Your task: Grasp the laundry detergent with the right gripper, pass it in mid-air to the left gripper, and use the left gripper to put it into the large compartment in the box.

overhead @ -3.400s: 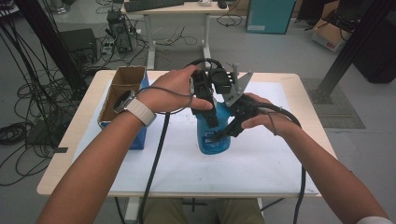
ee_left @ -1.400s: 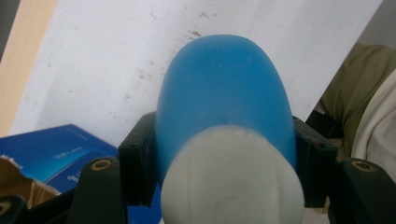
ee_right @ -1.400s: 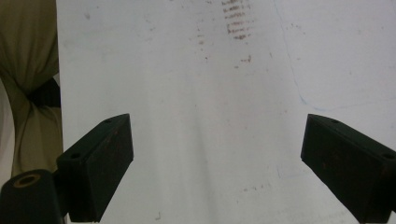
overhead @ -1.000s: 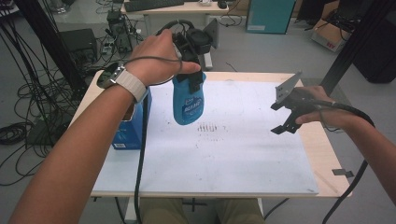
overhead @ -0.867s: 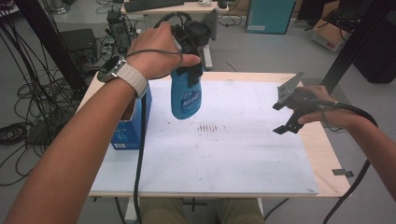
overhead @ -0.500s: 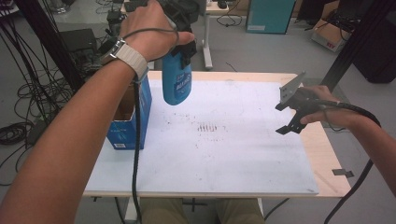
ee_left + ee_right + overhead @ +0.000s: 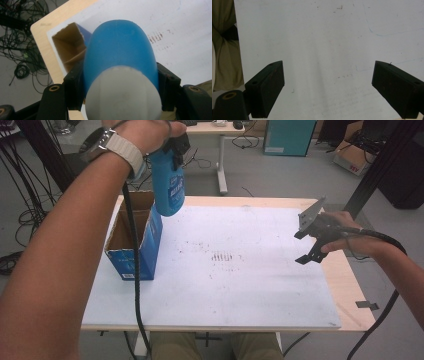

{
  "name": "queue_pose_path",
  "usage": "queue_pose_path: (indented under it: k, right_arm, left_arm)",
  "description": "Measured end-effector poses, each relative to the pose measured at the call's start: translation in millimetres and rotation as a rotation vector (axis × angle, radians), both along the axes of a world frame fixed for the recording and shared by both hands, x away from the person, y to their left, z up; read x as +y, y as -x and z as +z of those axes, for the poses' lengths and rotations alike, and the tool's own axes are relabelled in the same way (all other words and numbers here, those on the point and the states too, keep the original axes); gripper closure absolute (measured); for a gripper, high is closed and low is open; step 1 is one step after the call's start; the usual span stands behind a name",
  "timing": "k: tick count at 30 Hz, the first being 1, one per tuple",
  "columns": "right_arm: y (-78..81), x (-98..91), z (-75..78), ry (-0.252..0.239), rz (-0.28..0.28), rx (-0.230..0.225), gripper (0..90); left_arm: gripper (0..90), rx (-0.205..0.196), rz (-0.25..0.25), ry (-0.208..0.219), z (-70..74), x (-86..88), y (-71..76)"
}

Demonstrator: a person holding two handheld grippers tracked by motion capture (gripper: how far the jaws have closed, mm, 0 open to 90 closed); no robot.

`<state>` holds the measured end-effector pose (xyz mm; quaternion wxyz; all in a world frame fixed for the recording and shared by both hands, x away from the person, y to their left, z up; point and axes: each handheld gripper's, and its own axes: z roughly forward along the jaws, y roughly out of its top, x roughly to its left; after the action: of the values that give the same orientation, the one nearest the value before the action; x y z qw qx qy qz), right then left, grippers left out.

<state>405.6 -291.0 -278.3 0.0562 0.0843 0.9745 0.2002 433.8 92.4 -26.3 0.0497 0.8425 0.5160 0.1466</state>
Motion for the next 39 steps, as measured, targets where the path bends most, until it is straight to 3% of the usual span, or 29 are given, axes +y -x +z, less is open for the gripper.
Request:
queue_pose_path:
  k: [6, 7, 10, 17, 29, 39]
  right_arm:
    - [-1.1, -0.4, -0.8, -0.002, -0.007, 0.005, 10.9]
    - [-1.2, -0.3, -1.1, 0.000, -0.006, 0.006, 10.9]
    - [-1.4, 0.3, -1.8, 0.002, -0.005, 0.009, 10.9]
    - [-2.5, -1.2, -1.8, 0.000, -0.008, 0.008, 11.0]
    - [-3.3, -5.5, -6.9, -0.002, -0.024, 0.020, 11.0]
    - [-3.6, -3.6, -8.7, -0.003, -0.031, 0.025, 11.0]
  left_arm:
    - [37.7, -0.002, 0.084, 0.009, 5.0, 21.5, -4.8]
    - [37.7, 0.017, 0.093, 0.000, 5.2, 25.7, -5.8]
    - [37.7, 0.001, 0.152, 0.019, 2.0, 35.5, -8.3]
    - [37.7, 0.010, 0.244, 0.010, -5.9, 57.7, -13.5]
    - [37.7, 0.025, 0.335, 0.028, -24.7, 87.7, -20.8]
    - [37.7, 0.031, 0.369, 0.018, -51.5, 101.5, -26.5]
